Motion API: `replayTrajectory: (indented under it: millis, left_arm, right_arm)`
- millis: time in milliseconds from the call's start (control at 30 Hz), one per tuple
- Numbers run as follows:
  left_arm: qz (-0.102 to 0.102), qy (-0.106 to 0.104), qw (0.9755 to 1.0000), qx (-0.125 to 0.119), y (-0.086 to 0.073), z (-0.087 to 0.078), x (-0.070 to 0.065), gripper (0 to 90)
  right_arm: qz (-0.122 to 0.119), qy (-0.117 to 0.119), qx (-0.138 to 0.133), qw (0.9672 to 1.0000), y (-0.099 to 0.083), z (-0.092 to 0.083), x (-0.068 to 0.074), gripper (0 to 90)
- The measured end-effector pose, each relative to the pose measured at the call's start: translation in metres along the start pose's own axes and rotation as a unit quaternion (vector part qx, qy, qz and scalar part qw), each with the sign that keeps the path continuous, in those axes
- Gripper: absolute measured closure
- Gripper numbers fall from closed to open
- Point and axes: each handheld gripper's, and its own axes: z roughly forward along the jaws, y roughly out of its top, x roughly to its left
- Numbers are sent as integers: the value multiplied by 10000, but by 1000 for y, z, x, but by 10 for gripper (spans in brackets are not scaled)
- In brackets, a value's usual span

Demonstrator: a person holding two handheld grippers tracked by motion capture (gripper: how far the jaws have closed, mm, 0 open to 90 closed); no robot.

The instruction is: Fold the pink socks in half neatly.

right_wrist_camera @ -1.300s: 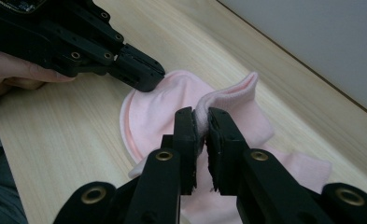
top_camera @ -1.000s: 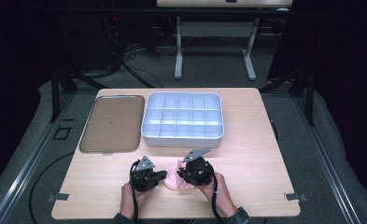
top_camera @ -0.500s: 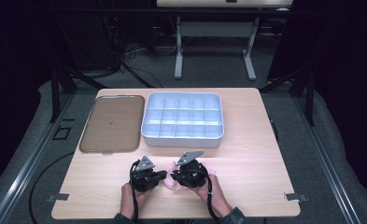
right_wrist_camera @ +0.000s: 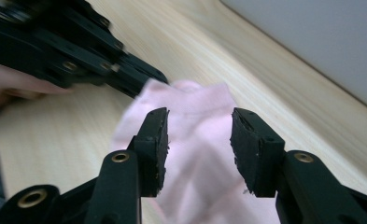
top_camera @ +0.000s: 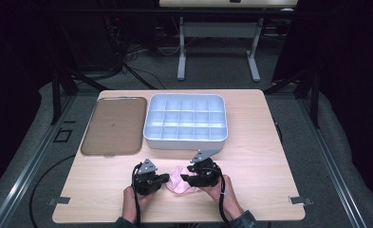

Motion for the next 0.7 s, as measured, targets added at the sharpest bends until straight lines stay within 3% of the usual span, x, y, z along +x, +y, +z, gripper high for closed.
replayTrajectory:
  millis: [233, 267, 333, 400, 700]
  left_arm:
    - [-6, -1, 10000, 3, 0, 0, 0, 864]
    - [-1, 6, 10000, 14, 0, 0, 0, 863]
    - [22, 36, 10000, -5, 0, 0, 0, 858]
    - [-6, 48, 10000, -3, 0, 0, -1, 855]
    - [-4, 11, 10000, 1, 0, 0, 0, 853]
  right_arm:
    - [-220, -78, 397, 9989, -1, 24, 8, 608]
    - [-302, -109, 513, 9982, -3, 29, 9, 675]
    - [-336, -142, 506, 9981, -4, 29, 8, 805]
    - [-295, -147, 492, 9982, -5, 29, 8, 866]
    - [-311, -121, 339, 9989, -5, 24, 9, 892]
